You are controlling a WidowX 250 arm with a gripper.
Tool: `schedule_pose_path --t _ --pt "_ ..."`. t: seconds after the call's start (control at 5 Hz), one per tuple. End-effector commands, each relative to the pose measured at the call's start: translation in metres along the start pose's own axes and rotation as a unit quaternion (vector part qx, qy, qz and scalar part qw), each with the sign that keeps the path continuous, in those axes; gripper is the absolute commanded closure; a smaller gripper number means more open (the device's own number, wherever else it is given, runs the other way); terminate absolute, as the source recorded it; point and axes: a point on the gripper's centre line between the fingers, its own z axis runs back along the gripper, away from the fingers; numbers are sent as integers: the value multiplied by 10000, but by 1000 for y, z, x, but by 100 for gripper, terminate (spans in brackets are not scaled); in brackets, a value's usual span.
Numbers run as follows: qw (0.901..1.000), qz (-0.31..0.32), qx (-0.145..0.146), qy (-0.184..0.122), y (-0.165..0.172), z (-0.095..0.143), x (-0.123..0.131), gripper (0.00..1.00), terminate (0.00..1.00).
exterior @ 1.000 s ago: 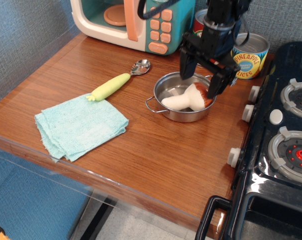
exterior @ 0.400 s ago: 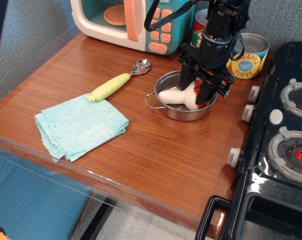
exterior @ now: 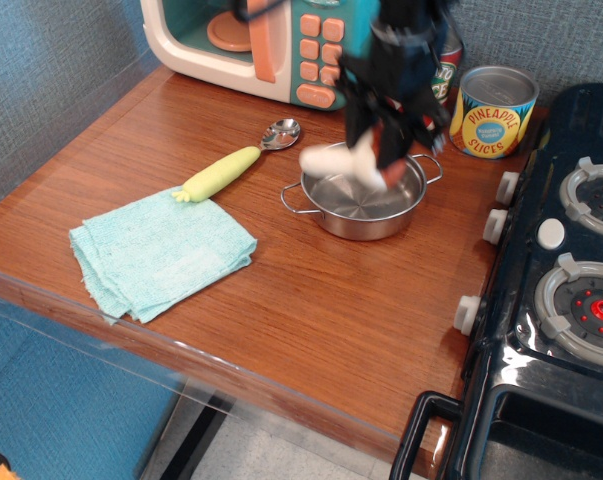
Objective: Place the mushroom outside the pot.
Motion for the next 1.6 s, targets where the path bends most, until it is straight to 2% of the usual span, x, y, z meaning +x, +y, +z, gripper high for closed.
schedule_pose_path --t 0.0,0.2,0.6,0.8,1.4 --pt "9987 -441 -162 -220 -32 33 -48 100 0" --pt "9972 -584 -463 -56 -50 23 -81 100 0" --pt "9948 -800 -617 93 -66 19 -100 100 0" --pt "9954 -793 -509 197 -63 21 -100 0 0" --pt "9999 64 115 57 -61 42 -119 0 0"
